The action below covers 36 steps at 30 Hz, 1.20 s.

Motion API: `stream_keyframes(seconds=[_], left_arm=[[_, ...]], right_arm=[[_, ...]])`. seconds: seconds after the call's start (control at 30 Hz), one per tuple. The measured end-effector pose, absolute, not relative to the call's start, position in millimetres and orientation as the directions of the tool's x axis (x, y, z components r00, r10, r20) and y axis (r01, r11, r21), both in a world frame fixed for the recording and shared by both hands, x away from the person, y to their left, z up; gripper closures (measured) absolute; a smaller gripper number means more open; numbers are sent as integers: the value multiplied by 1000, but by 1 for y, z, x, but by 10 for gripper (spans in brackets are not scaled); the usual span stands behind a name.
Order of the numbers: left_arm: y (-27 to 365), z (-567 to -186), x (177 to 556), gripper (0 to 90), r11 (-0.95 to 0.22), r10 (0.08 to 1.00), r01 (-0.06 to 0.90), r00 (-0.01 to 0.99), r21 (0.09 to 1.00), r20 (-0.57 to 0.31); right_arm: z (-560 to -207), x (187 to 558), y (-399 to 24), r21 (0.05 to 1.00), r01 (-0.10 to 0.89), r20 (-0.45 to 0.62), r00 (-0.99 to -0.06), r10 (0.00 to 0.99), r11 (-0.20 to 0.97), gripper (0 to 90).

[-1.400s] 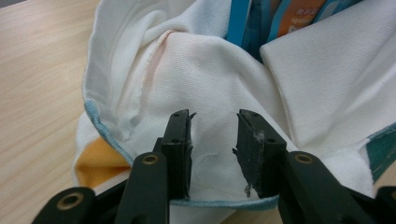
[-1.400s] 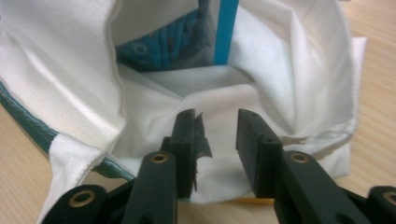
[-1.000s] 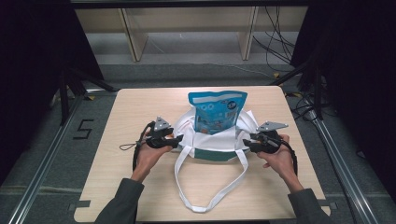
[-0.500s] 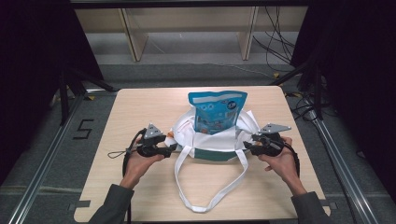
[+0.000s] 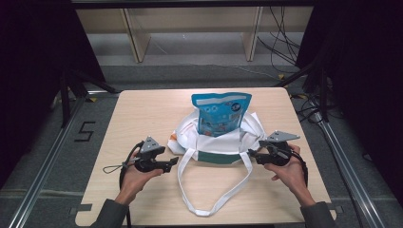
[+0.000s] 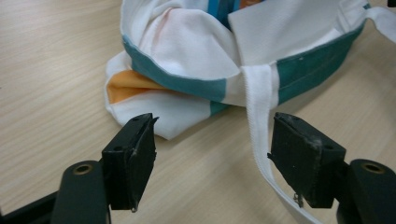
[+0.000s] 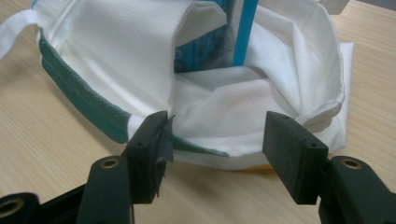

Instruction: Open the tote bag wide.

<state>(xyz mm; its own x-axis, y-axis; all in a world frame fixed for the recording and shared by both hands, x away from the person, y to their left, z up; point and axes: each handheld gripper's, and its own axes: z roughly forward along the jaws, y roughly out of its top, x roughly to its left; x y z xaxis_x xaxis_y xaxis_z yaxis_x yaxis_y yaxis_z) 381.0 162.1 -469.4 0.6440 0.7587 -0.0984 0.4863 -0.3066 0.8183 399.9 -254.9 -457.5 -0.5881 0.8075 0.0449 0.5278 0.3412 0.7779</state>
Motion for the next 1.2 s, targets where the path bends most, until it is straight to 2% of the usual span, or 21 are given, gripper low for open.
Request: stream_keyframes(seconds=[0.2, 0.4, 0.47, 0.53, 0.7, 0.77, 0.97, 1.0, 1.07, 1.2], left_arm=[[158, -472, 369, 279, -355, 740, 470, 670, 808, -64], [152, -478, 359, 262, -323, 748, 466, 659, 824, -80], [153, -479, 357, 248, -359, 737, 455, 674, 815, -51], [150, -481, 353, 245, -329, 744, 464, 664, 823, -77], [150, -482, 347, 229, -346, 726, 447, 684, 825, -67], [148, -486, 344, 218, -325, 733, 450, 676, 832, -80], [149, -489, 336, 213, -326, 736, 456, 672, 828, -80], [151, -488, 335, 212, -354, 722, 443, 689, 823, -60], [149, -490, 331, 212, -322, 728, 454, 680, 831, -90], [148, -492, 323, 209, -332, 721, 447, 688, 831, -82]], right_arm=[[-457, 395, -254, 789, 492, 18, -618, 786, 369, 400], [-458, 390, -252, 787, 493, 26, -628, 777, 372, 375], [-457, 388, -252, 788, 489, 24, -631, 775, 374, 375], [-457, 385, -250, 796, 470, 10, -641, 768, 382, 375], [-458, 376, -244, 784, 494, 38, -644, 764, 377, 362], [-459, 376, -244, 792, 467, 14, -658, 753, 394, 360], [-460, 365, -242, 788, 478, 30, -658, 752, 388, 351], [-460, 364, -242, 783, 477, 24, -664, 748, 398, 348], [-460, 361, -242, 784, 474, 19, -662, 749, 400, 346], [-463, 353, -245, 786, 467, 16, -669, 743, 404, 345]])
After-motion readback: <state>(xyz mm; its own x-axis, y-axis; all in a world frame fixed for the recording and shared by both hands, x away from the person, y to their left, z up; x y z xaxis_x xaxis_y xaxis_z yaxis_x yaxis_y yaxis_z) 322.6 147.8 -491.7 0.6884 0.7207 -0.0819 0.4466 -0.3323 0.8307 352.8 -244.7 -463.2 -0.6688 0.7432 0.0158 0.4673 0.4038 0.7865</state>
